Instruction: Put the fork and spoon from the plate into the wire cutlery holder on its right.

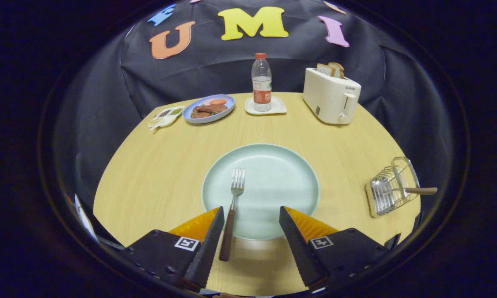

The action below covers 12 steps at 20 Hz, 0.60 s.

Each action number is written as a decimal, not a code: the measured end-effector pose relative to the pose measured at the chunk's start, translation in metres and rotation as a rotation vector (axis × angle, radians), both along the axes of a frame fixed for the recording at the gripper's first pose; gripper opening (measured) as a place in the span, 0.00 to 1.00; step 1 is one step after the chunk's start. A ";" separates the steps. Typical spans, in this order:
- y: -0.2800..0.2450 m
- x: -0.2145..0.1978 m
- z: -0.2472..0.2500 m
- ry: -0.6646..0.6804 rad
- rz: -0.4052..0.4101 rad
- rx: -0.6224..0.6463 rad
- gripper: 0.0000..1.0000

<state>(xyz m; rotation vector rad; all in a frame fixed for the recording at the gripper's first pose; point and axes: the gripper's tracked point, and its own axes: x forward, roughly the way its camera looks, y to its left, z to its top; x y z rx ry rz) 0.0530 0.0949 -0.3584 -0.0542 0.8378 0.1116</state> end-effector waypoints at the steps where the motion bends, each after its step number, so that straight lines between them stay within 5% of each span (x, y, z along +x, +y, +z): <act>1: 0.007 0.001 -0.006 0.012 -0.001 0.005 0.82; 3: 0.016 0.005 -0.017 0.029 -0.011 0.004 0.82; 12: 0.012 0.004 -0.045 0.150 -0.098 0.031 0.14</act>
